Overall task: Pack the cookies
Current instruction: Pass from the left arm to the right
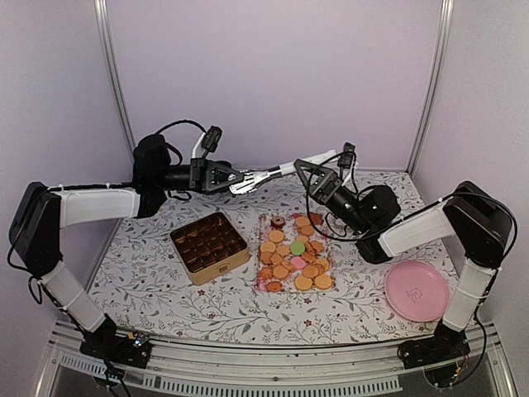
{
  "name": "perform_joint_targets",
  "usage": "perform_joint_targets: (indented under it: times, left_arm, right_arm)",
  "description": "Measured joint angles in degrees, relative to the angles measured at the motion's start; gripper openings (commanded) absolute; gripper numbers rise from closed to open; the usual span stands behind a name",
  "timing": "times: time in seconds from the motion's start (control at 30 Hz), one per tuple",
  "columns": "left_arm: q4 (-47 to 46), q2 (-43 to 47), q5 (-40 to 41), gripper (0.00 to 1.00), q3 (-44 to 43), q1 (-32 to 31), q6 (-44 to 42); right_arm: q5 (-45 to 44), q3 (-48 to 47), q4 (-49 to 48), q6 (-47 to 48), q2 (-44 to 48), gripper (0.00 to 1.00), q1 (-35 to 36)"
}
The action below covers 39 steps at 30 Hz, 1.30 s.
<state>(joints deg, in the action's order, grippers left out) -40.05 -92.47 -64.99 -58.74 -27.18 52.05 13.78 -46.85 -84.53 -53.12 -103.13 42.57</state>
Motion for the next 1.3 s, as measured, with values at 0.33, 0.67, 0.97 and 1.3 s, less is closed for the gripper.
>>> perform_joint_targets:
  times: [0.33,0.67,0.97,1.3]
  left_arm:
    - [0.35,0.24,-0.20,0.00,0.28,-0.02,-0.15]
    - [3.08,1.36,-1.25,0.00,0.98,0.26,-2.01]
    - [5.29,1.49,-1.64,0.00,0.98,0.31,-5.09]
    - [6.69,2.01,-1.66,0.00,0.98,0.44,-6.88]
  right_arm:
    - [0.46,0.50,-3.19,-2.01,-0.72,0.65,0.02]
    - [7.43,4.85,-4.79,-6.84,-1.03,0.77,-2.97]
    - [10.01,4.81,-3.54,-3.91,2.16,0.75,-3.26]
    - [15.47,0.28,1.73,-1.81,2.21,0.61,-3.69]
